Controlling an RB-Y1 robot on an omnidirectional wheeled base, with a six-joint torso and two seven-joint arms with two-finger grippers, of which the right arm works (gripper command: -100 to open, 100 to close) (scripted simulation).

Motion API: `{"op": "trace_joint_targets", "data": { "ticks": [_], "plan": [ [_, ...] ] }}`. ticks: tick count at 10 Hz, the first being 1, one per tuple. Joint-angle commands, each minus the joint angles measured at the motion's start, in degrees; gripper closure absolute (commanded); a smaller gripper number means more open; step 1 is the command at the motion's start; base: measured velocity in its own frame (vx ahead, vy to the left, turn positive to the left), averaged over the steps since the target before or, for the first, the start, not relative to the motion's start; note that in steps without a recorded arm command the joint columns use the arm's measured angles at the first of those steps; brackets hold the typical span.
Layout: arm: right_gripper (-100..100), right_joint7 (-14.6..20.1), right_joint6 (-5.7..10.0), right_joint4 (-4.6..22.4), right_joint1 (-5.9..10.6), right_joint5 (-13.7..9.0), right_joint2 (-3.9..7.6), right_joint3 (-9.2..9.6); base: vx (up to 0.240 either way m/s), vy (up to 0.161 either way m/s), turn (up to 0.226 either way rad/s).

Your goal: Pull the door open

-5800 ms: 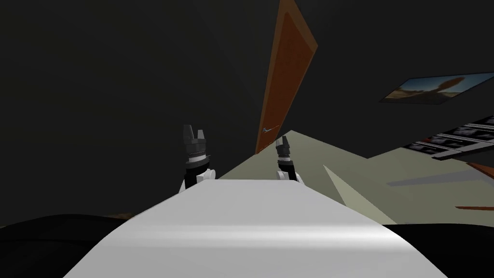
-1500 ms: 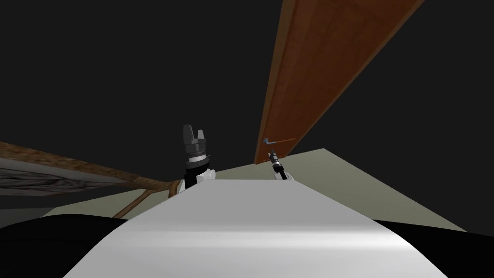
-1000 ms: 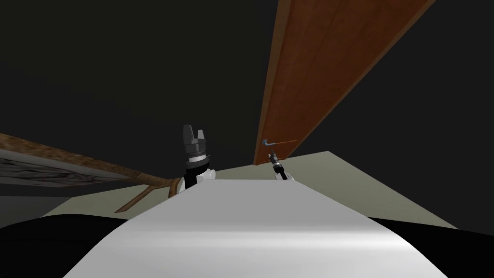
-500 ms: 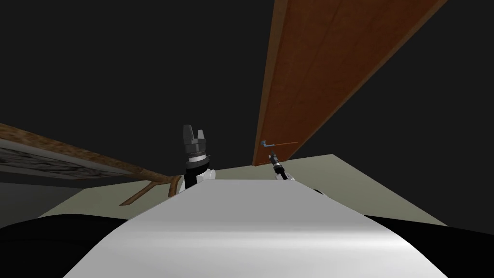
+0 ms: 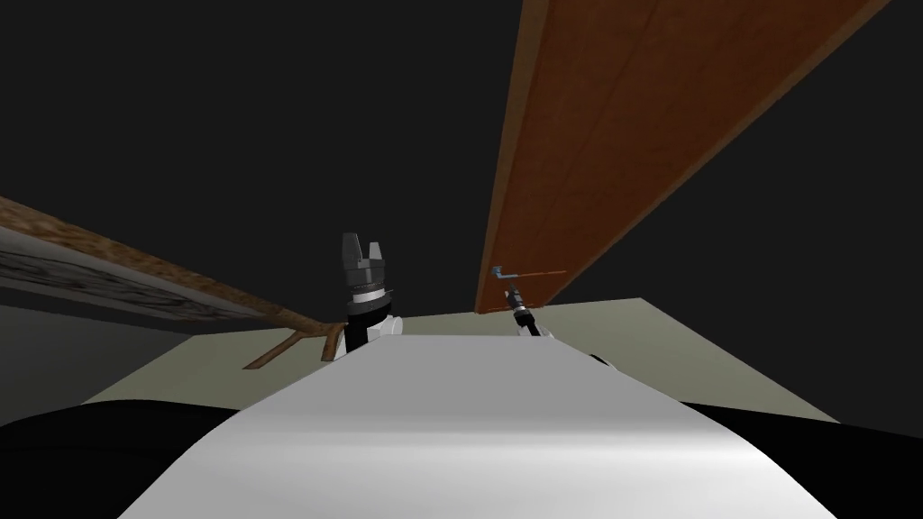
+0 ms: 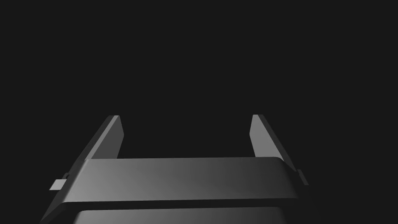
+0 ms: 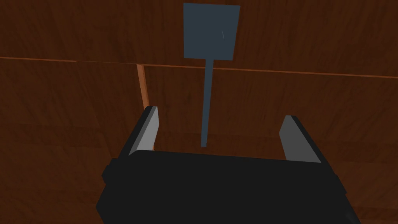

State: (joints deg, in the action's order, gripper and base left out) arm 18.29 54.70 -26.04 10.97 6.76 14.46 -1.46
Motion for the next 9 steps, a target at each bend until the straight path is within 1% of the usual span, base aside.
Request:
{"op": "trace_joint_targets", "data": {
  "ticks": [1, 2, 3, 4, 5, 6, 7, 8, 9],
  "plan": [
    [-100, 0.4, 0.52, 0.0, -1.01, -0.6, 0.86, -1.13, 0.193, 0.086, 0.166],
    [-100, 0.4, 0.52, 0.0, -1.01, -0.6, 0.86, -1.13, 0.144, 0.054, 0.094],
    [-100, 0.7, 0.72, -0.5, -2.24, -1.3, 1.71, -2.40, 0.150, 0.052, 0.247],
    [-100, 0.8, 0.84, -0.7, -2.98, -1.7, 2.21, -3.17, 0.192, 0.024, 0.304],
    [-100, 0.8, 0.84, -1.4, -2.98, -1.7, 2.21, -3.17, 0.146, -0.005, 0.062],
    [-100, 0.8, 0.84, -0.7, -2.98, -1.7, 2.21, -3.17, 0.060, -0.015, -0.044],
    [-100, 1.1, 1.00, -1.1, -3.96, -2.2, 2.88, -4.18, 0.117, -0.052, 0.165],
    [-100, 1.1, 1.00, -0.6, -3.96, -2.2, 2.88, -4.18, 0.124, -0.065, 0.135],
    [-100, 1.1, 1.00, -1.1, -3.96, -2.2, 2.88, -4.18, 0.056, -0.038, -0.009]
  ]
}}
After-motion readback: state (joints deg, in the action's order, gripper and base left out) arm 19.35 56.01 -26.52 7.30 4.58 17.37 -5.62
